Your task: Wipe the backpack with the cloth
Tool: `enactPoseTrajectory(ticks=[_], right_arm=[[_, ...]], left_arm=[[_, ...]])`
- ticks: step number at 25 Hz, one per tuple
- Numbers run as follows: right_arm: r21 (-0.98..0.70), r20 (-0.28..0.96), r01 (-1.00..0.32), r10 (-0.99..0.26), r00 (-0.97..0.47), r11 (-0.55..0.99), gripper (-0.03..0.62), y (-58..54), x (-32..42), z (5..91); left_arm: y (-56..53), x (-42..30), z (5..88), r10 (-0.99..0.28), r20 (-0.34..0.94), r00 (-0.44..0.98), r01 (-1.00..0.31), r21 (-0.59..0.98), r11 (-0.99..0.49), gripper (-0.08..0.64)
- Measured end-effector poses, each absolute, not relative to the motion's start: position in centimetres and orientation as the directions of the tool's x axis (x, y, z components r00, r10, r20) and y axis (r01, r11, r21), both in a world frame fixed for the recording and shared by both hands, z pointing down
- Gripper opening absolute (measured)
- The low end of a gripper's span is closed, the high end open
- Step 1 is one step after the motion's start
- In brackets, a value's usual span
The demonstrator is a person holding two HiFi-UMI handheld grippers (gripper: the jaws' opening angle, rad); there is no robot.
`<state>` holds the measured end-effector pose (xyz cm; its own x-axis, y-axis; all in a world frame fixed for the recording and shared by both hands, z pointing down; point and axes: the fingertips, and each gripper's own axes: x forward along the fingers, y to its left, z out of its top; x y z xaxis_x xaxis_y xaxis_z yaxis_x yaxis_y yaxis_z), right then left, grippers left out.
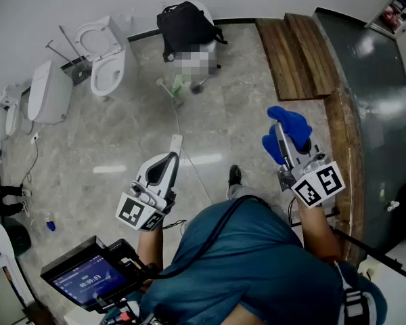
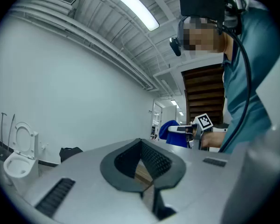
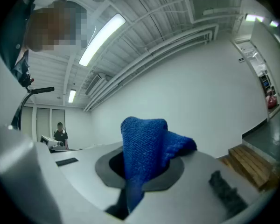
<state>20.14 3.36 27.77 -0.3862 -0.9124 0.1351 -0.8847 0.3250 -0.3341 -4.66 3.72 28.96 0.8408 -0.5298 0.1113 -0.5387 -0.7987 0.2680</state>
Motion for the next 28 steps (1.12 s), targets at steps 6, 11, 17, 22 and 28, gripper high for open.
enactPoseTrajectory(ticks=[6,11,17,22,28], right_arm=[[-0.283,0.107,-0.87,-0.888,-0.446,0.403,0.026,-0.5,19.1,26.8],[-0.258,0.12,-0.85,-0.858,-0.5,0.459,0.026,-1.5,17.3,26.8],[-0.155,0.171,-0.825,-0.807,-0.565,0.544,0.026,-2.8,16.6,24.4],[-0.059,0.224,-0.784,-0.757,-0.614,0.618,0.026,-3.4,16.0,21.1],[-0.056,0.212,-0.744,-0.72,-0.661,0.666,0.026,-8.1,15.7,20.2]], left_arm=[[1.7,-3.1,27.4,-0.545,0.046,0.837,-0.536,0.272,-0.8,0.005],[1.5,-3.0,27.1,-0.56,0.033,0.828,-0.547,0.265,-0.794,0.005],[0.4,-2.8,26.2,-0.609,-0.027,0.792,-0.577,0.289,-0.764,0.005],[-0.7,-1.3,26.7,-0.64,-0.041,0.768,-0.611,0.257,-0.749,0.005],[-4.0,1.4,24.3,-0.668,-0.14,0.731,-0.629,0.244,-0.739,0.005]])
